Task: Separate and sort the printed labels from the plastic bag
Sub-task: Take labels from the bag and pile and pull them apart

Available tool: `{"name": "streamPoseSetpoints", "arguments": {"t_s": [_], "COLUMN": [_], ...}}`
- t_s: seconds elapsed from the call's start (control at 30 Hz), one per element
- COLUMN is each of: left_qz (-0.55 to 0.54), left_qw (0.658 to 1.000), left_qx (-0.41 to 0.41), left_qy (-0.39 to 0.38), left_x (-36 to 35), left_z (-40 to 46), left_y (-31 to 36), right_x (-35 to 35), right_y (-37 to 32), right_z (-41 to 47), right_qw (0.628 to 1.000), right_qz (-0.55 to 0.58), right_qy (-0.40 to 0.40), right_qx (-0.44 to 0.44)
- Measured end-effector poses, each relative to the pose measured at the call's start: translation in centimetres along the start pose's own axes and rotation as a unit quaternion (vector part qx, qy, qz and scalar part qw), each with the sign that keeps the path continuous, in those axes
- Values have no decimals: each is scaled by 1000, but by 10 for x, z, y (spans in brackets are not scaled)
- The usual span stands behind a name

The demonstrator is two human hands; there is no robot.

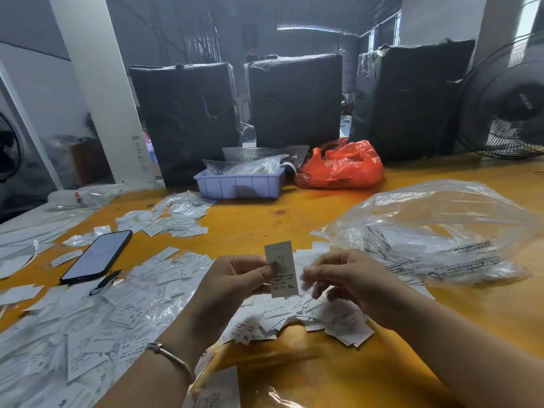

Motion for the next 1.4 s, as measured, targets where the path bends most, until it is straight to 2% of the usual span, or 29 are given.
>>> {"name": "streamPoseSetpoints", "arguments": {"t_s": [0.07,0.17,0.23,0.33,0.43,0.57,0.67,0.73,0.83,0.9,1.0,1.1,1.17,1.23,1.3,1.4], "left_qz": [2,49,94,123,155,185,106,68,28,17,47,96,141,173,181,171], "left_qw": [1000,999,995,990,984,980,987,991,994,996,996,994,988,982,979,981], "left_qx": [2,-12,-28,-42,-42,-58,-66,-76,-75,-67,-60,-52,-49,-51,-54,-56], "left_qy": [-2,-6,-24,-62,-76,40,97,91,72,63,52,9,-31,-62,-74,-68], "left_x": [0,0,-2,-9,-11,6,12,12,9,6,2,-3,-7,-10,-12,-12], "left_z": [0,0,0,-2,-1,0,0,2,3,3,1,-1,-2,-3,-3,-3], "left_y": [0,1,3,6,5,4,6,7,7,7,7,8,8,8,9,9], "right_x": [5,11,5,-6,-1,30,33,27,8,-2,-9,-6,-4,-6,-6,1], "right_y": [-4,-19,-28,-31,-31,-25,-20,-17,-16,-19,-26,-30,-29,-27,-27,-34], "right_z": [-1,-12,-22,-24,-21,-18,-13,-9,-8,-13,-19,-20,-18,-18,-18,-23], "right_qw": [998,973,964,952,958,952,955,960,985,984,969,956,955,946,940,942], "right_qz": [-1,-33,-56,-166,-106,12,-34,-83,-74,-97,-137,-126,-121,-177,-215,-184], "right_qy": [46,150,132,115,116,208,233,221,95,44,46,84,93,103,104,118], "right_qx": [44,170,225,232,240,223,182,154,127,145,203,252,255,249,243,256]}}
Point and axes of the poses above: each hand's wrist, its own z-axis towards the middle knuckle, its own x-axis out of the back of the hand, y = z × x, the point moved 5 cm from there along z, towards the middle knuckle, and after that the axes turned 13 degrees about -x, right-handed, at the moved point
